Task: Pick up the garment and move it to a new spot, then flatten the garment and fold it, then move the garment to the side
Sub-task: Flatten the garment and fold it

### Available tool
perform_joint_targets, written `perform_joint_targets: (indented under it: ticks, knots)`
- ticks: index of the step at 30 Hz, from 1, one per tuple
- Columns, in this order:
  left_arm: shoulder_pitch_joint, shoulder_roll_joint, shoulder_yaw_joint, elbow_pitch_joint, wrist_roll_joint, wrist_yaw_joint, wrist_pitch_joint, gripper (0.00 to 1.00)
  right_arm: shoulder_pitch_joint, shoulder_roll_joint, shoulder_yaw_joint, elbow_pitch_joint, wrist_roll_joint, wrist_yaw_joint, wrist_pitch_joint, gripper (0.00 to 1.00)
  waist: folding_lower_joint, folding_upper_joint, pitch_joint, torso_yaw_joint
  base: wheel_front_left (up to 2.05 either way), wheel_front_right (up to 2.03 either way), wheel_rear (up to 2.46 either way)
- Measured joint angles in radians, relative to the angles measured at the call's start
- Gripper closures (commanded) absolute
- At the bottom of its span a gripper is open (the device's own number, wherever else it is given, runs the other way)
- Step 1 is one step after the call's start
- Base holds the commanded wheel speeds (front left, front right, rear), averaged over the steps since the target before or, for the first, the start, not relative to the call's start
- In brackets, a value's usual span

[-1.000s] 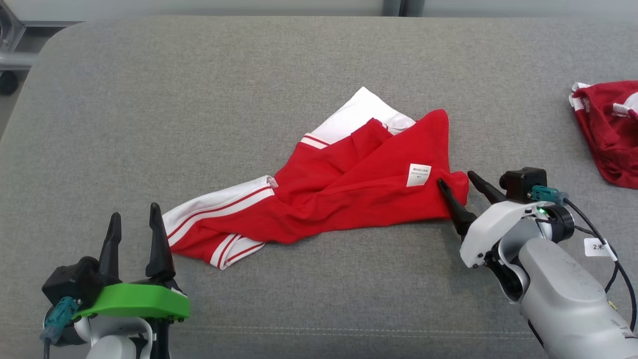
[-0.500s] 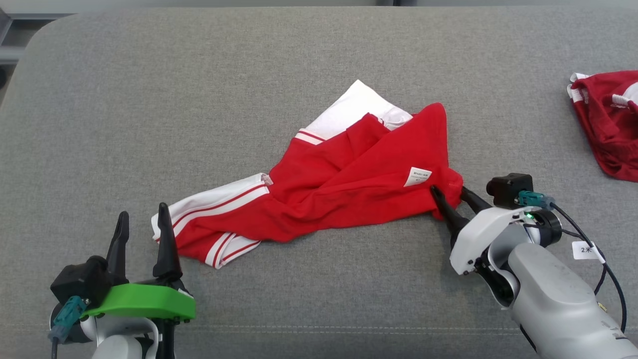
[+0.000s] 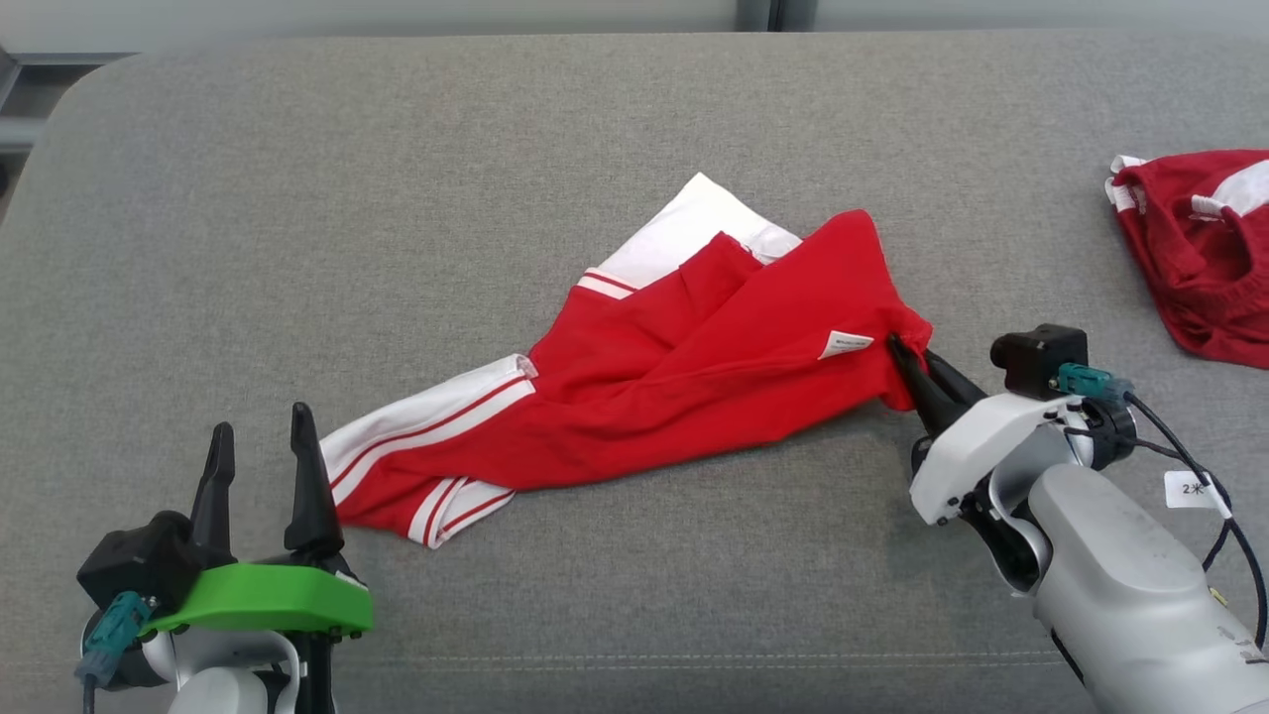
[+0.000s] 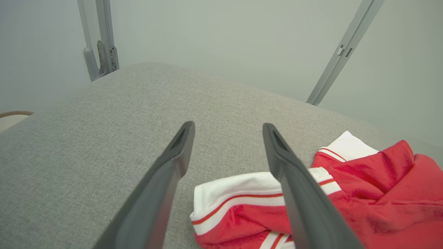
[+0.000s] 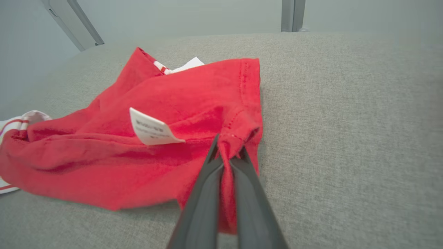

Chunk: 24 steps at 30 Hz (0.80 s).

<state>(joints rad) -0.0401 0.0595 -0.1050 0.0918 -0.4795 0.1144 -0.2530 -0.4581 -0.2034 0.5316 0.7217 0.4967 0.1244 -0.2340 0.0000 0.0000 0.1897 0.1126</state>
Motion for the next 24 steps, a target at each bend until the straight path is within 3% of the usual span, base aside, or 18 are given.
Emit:
perform_joint_targets:
  ticks: [14, 24]
  knots:
    - [0.04, -0.007, -0.04, 0.061, -0.057, -0.032, 0.008, 0.0, 0.03, -0.059, -0.046, -0.086, -0.021, -0.002, -0.015, 1.0, 0.0001, 0.0, -0.036, -0.051, 0.0, 0.0, 0.0]
    - [0.054, -0.01, -0.085, 0.151, -0.142, -0.064, 0.135, 0.0, 0.095, -0.066, -0.054, -0.102, -0.021, -0.003, -0.016, 1.0, 0.0, 0.0, -0.048, -0.094, 0.0, 0.0, 0.0]
